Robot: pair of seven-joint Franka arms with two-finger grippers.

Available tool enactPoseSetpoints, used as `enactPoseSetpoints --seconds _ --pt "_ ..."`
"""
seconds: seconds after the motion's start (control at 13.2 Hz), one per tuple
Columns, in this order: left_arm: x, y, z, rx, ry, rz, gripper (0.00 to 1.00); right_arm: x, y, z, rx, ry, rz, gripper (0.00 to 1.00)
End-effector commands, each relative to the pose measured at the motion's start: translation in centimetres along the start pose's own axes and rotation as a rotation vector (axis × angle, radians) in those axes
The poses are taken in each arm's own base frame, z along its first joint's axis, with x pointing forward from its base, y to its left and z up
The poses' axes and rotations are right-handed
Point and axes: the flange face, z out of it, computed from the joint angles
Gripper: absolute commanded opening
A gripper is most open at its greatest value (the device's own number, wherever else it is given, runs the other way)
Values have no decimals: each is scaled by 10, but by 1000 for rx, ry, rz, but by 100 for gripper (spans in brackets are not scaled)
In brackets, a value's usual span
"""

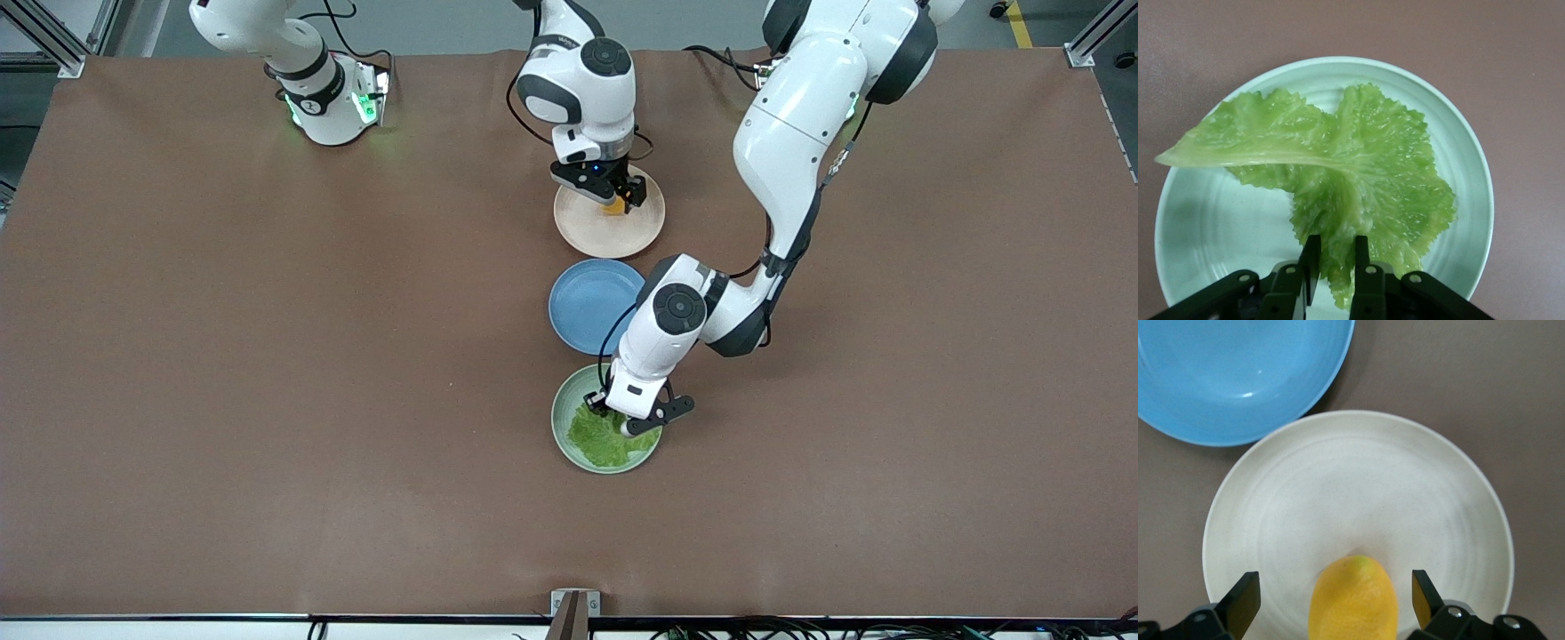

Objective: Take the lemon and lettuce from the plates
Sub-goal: 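Lift the lettuce with the left gripper while the right gripper grasps the lemon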

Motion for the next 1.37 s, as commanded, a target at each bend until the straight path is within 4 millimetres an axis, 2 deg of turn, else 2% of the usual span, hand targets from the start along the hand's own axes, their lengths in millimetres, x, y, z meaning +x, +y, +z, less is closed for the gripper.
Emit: enactPoseSetpoints --seconds 0.0,0.23,0.38,0.46,0.61,0.83,0.99,1.14,1.21,1.29 --pt "1 5 -11 -2 2 -1 15 -16 -5 12 5 20 -19 100" --pt "8 9 -33 11 -15 -13 7 -26 -2 21 -9 21 -32 100" --pt "7 21 -61 -4 -25 -11 3 -34 -1 25 -13 21 -43 100" --pt "12 23 -76 -4 -24 -14 1 -33 -1 25 -15 23 -45 96" --pt "28 22 -114 7 -22 -26 1 -34 -1 24 -12 21 -43 81" --pt "63 12 -183 0 5 -64 0 -35 -1 24 -11 16 -35 79" --pt "84 -18 -215 27 9 -79 0 -35 -1 24 -14 18 -41 63" --pt "86 -60 -226 77 -8 -38 0 -25 -2 18 -40 25 -51 23" --pt "86 -83 -229 101 -17 -39 0 -16 -8 8 -54 30 -57 6" --pt "83 -102 -229 123 -29 -28 0 3 -14 -10 -71 31 -59 3"
